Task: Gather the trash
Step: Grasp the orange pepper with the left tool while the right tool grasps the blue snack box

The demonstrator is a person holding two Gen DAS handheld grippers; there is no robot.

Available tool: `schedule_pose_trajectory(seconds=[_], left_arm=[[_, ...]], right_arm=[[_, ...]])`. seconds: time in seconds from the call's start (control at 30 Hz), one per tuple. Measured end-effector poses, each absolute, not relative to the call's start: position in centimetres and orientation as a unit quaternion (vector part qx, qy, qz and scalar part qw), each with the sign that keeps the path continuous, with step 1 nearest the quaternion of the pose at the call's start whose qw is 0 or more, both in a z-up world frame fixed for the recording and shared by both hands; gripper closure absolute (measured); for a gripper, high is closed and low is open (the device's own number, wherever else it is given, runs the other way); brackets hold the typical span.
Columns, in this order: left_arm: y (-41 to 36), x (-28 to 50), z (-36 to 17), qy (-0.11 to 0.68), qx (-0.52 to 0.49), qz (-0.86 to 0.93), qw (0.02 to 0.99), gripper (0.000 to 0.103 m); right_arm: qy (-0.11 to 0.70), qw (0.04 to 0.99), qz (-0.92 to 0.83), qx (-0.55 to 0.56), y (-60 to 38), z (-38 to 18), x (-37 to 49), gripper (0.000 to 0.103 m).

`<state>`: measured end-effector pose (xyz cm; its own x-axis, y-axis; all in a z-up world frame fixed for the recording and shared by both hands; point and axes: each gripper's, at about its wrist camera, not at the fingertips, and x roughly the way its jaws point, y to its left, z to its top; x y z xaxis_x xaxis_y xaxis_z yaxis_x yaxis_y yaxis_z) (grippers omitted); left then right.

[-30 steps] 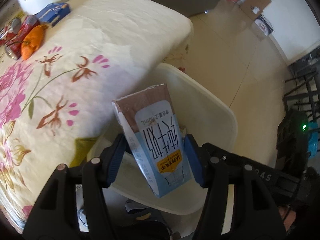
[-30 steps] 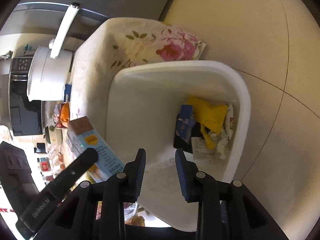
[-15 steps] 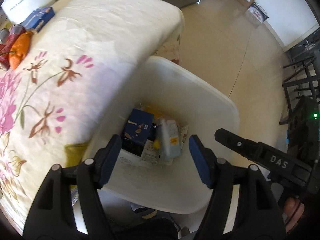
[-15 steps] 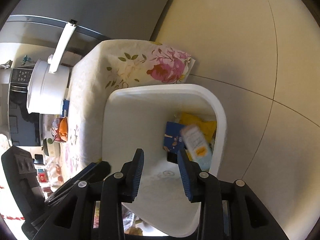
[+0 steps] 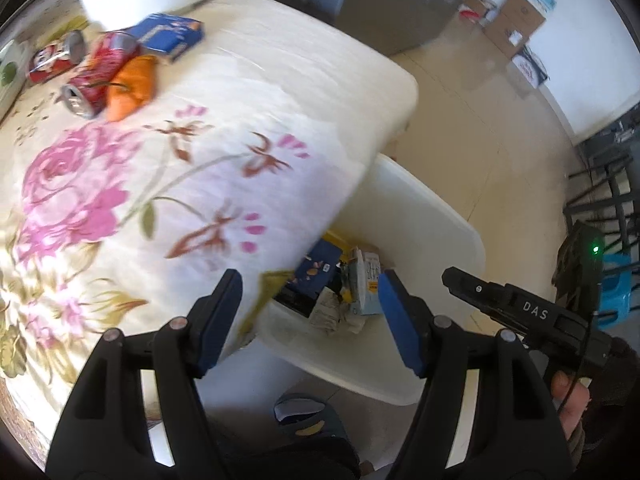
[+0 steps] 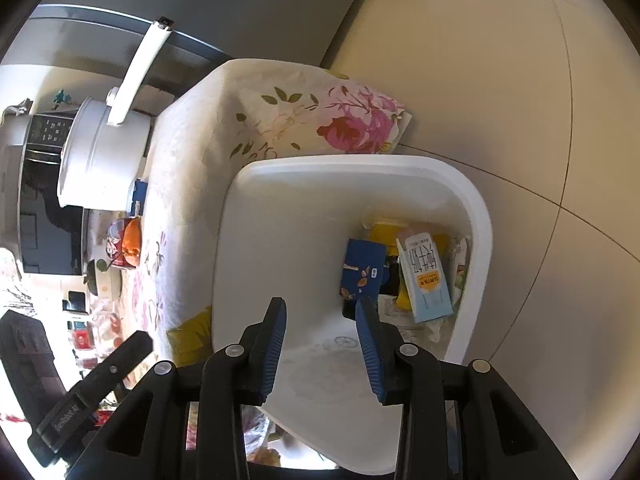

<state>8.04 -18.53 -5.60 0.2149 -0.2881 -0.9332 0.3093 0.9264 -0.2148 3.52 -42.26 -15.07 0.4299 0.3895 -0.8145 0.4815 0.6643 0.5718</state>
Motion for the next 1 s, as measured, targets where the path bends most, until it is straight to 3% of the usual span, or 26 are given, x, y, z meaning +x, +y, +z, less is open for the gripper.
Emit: schedule_pose_trajectory(seconds=[0.23,0.3,0.63,1.0], left_arm=[[-14.7,8.5,-4.7,0.575,0.015,-0.154,0.803,0.032],[-13.2,9.1,-4.8,0.576,0.011,-0.139,0.806,0.032],[-3.5,14.1,-4.4,0.562,-0.069,-0.047,0.823,0.032],[-6.0,18.7,-5.2,0.551,-0.064,-0.060,0.830,0.032]], right_arm=[[0.529,0.760,-0.005,0.378,-40.3,-13.1,4.8,0.064],[0.526,0.767,0.002,0.367,-39.5,-12.4,5.3,0.059],[0.537,0.787,0.048,0.301,-34.1,-10.8,10.1,0.059],[0.533,0.803,0.072,0.258,-29.6,-9.5,15.2,0.059]])
